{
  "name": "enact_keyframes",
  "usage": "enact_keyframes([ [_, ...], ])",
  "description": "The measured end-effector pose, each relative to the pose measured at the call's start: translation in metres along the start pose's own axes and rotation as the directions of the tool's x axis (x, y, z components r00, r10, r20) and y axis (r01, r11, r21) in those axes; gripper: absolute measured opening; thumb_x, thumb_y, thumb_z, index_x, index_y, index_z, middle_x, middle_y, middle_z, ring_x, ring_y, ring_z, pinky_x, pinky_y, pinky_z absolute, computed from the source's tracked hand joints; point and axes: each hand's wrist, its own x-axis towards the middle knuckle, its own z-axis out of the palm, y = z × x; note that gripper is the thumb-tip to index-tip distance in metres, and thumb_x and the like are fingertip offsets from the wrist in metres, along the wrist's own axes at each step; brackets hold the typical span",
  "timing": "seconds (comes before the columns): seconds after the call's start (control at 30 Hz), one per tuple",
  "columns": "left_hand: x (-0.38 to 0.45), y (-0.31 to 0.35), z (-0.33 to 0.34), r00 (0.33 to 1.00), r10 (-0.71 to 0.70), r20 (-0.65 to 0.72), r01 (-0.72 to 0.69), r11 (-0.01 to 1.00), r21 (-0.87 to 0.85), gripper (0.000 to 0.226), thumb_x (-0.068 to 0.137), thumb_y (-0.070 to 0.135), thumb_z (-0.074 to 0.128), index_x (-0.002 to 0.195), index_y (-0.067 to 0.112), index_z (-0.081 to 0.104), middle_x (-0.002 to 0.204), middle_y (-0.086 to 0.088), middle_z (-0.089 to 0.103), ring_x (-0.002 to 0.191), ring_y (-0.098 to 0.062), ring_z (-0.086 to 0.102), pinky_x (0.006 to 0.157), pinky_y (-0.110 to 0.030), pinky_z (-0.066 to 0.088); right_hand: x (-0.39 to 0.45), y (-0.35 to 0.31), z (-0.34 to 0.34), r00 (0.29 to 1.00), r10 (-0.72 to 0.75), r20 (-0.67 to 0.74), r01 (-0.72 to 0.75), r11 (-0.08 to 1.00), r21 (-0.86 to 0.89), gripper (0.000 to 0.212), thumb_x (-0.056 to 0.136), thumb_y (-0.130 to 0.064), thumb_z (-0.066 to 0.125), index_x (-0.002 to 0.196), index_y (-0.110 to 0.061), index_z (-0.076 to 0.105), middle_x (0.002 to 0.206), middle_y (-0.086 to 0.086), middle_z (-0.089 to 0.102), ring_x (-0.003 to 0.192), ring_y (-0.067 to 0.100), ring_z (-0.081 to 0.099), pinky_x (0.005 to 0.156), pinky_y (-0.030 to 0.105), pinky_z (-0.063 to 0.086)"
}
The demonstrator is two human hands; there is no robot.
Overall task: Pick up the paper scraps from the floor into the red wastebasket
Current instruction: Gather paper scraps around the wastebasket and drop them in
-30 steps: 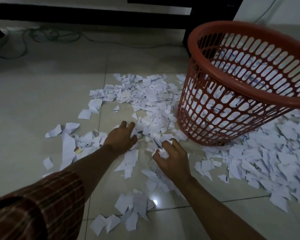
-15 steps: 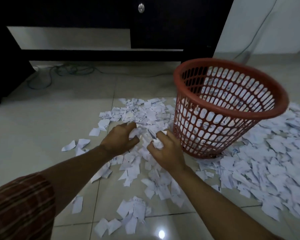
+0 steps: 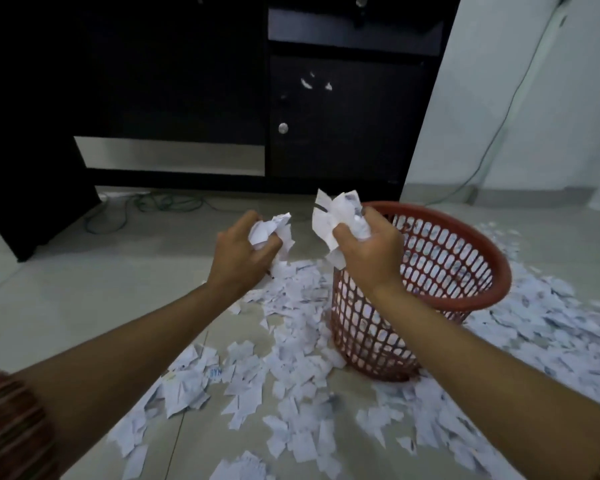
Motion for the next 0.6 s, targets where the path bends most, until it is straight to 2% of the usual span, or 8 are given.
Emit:
enact_keyframes([
  [0.1,0.013,0.025,0.02,0.999,-0.048,-0.01,0.046,0.99,-0.136,0.019,0.079,0.033,0.059,0.078,0.016,0.052,0.067,0.006,0.054,0.059,-0.005,0.052,0.052,-0.019,0.041,0.033,0.004,-0.034,0.991,0.13,0.007,-0.13,0.991,0.027,0.019,0.082,-0.022,0.067,0.083,-0.004,0.065,0.077,0.008,0.066,0.068,0.021,0.062,0.053,0.029,0.046],
  [0.2,0.025,0.062,0.049,0.999,-0.026,0.046,0.037,0.967,-0.254,0.018,0.087,0.024,0.063,0.081,0.01,0.054,0.07,0.0,0.058,0.06,-0.006,0.057,0.051,-0.021,0.045,0.064,0.01,-0.068,0.97,0.241,-0.038,-0.239,0.969,0.064,0.013,0.082,-0.024,0.066,0.079,-0.011,0.065,0.081,0.009,0.068,0.077,0.03,0.065,0.063,0.044,0.054],
  [0.27,0.034,0.083,0.07,0.996,-0.001,0.088,0.028,0.95,-0.311,0.015,0.09,0.02,0.063,0.084,0.008,0.055,0.074,-0.006,0.061,0.064,-0.011,0.062,0.052,-0.025,0.049,0.079,0.016,-0.085,0.955,0.294,-0.023,-0.292,0.954,0.073,0.01,0.082,-0.023,0.066,0.08,-0.014,0.066,0.081,0.007,0.068,0.077,0.028,0.066,0.066,0.047,0.055],
  [0.33,0.041,0.102,0.091,0.994,0.01,0.105,0.027,0.937,-0.348,0.014,0.09,0.02,0.063,0.082,0.011,0.055,0.074,-0.004,0.061,0.066,-0.013,0.063,0.054,-0.027,0.05,0.087,0.021,-0.102,0.949,0.315,-0.007,-0.313,0.946,0.081,0.012,0.082,-0.023,0.065,0.083,-0.012,0.068,0.081,0.009,0.069,0.074,0.026,0.065,0.065,0.047,0.055],
  [0.43,0.043,0.121,0.126,0.991,0.034,0.127,0.014,0.934,-0.356,0.014,0.089,0.023,0.063,0.079,0.018,0.054,0.071,0.003,0.059,0.065,-0.008,0.062,0.054,-0.024,0.049,0.093,0.031,-0.121,0.948,0.318,0.002,-0.315,0.939,0.136,0.008,0.083,-0.02,0.065,0.082,-0.013,0.069,0.081,0.009,0.07,0.075,0.027,0.067,0.063,0.042,0.055],
  [0.5,0.039,0.122,0.145,0.988,0.04,0.149,0.01,0.945,-0.326,0.013,0.086,0.033,0.062,0.079,0.025,0.055,0.072,0.004,0.061,0.068,-0.013,0.065,0.057,-0.034,0.055,0.093,0.041,-0.127,0.945,0.328,-0.012,-0.32,0.929,0.184,0.007,0.083,-0.018,0.065,0.077,-0.015,0.067,0.075,0.007,0.069,0.07,0.025,0.065,0.059,0.037,0.053],
  [0.6,0.034,0.116,0.164,0.983,-0.005,0.185,0.062,0.95,-0.305,0.013,0.085,0.038,0.06,0.084,0.025,0.057,0.075,0.002,0.064,0.07,-0.019,0.067,0.062,-0.046,0.059,0.09,0.06,-0.131,0.914,0.407,0.003,-0.394,0.883,0.257,0.008,0.083,-0.018,0.064,0.075,-0.015,0.065,0.069,0.002,0.064,0.064,0.018,0.061,0.058,0.033,0.049],
])
